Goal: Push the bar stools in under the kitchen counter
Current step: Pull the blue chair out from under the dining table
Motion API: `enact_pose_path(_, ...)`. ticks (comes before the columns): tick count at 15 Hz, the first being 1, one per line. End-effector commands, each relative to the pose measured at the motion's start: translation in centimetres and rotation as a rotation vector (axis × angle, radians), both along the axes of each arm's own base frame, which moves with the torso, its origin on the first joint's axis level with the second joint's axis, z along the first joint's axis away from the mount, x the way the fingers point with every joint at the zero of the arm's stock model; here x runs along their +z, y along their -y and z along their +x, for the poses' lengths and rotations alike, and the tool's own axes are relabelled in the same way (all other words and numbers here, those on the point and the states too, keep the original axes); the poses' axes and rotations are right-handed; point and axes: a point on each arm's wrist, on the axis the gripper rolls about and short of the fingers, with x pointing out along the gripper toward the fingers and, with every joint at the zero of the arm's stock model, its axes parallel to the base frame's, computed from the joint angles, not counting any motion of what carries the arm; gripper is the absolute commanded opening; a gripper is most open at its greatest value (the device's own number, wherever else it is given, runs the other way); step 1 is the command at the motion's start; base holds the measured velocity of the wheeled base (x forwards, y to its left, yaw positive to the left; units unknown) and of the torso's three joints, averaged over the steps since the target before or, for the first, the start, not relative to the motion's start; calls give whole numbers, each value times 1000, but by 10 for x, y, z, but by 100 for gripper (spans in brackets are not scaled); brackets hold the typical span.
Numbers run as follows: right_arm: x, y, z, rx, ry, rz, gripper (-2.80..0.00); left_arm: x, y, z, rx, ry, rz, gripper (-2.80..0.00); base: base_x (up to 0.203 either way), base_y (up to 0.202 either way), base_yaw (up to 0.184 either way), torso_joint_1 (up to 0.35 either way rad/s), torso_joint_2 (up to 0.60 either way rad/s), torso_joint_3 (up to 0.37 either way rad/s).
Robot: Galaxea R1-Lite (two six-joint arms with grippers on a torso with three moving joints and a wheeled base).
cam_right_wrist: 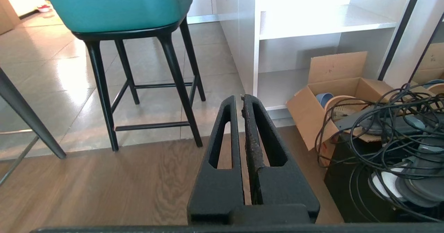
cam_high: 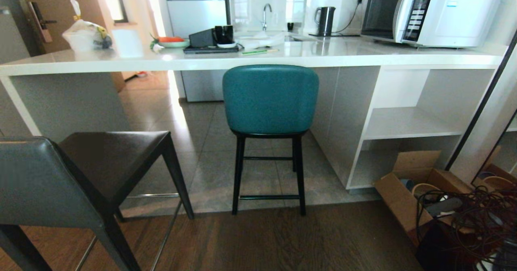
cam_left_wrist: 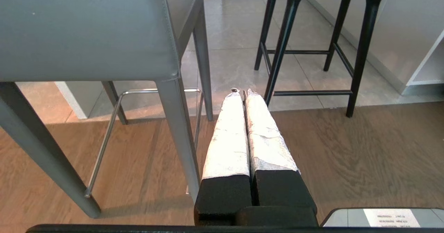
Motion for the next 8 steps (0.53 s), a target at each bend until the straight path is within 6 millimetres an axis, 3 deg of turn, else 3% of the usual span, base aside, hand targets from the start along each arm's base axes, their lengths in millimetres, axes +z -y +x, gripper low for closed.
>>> enact_pose_path(1,-7,0,2,0,-24,0,-280,0,0,0,0,2,1,-280,0,0,0,0,0,0)
enact_pose_path(4,-7,0,2,1,-24,0,-280,0,0,0,0,0,2,-280,36,0,0,-3,2,5)
enact_pose_path(8,-7,0,2,1,-24,-2,-280,0,0,0,0,-1,2,-280,194,0,3,2,1,2)
